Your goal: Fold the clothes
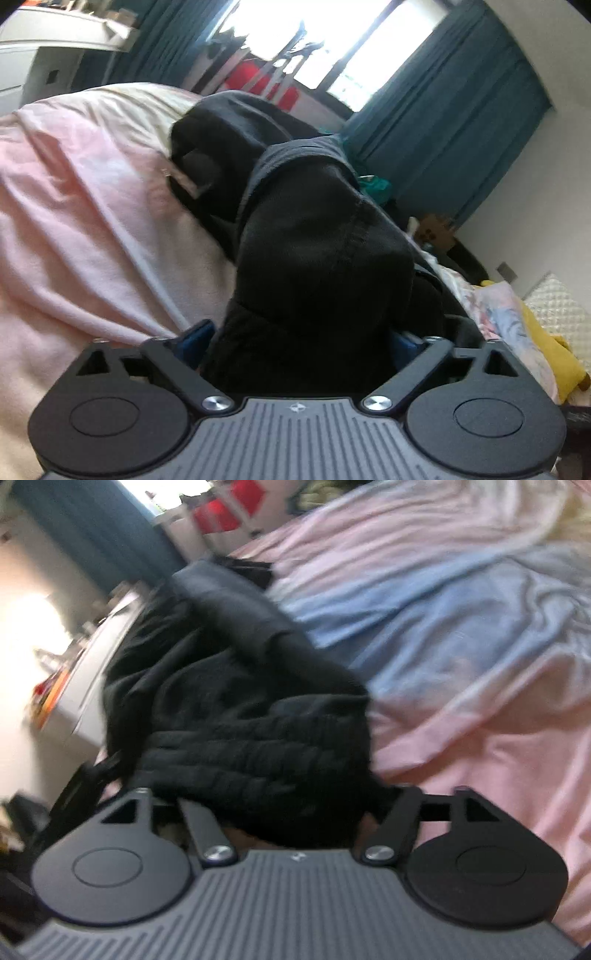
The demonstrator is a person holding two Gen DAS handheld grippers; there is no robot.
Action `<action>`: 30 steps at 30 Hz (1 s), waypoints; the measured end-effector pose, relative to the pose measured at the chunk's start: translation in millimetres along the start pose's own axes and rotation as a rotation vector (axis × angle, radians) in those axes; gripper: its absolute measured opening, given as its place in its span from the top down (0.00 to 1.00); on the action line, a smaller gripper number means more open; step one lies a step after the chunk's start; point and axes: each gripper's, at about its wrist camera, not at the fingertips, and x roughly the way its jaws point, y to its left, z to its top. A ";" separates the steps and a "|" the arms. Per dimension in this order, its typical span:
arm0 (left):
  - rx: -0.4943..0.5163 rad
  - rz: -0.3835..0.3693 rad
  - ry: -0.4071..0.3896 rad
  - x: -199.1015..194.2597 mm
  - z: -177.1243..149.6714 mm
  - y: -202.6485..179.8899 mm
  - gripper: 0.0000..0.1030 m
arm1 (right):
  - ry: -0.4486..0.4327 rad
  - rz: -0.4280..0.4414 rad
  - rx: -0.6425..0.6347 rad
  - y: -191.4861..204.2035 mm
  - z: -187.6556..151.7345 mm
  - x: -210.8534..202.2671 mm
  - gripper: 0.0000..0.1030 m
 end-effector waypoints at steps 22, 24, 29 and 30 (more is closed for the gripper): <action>-0.457 0.217 -0.227 -59.1 60.0 116.8 0.77 | 0.132 0.228 -0.277 69.1 -36.9 -14.8 0.19; -0.459 0.248 -0.215 -50.6 58.3 121.9 0.74 | 0.092 0.237 -0.146 55.0 -29.8 -17.2 0.19; -0.442 0.258 -0.220 -38.1 64.2 130.4 0.63 | 0.017 0.103 -0.070 45.7 -27.1 -5.6 0.18; -0.447 0.254 -0.221 -36.7 64.9 131.7 0.62 | 0.013 0.084 -0.072 47.7 -28.8 1.5 0.19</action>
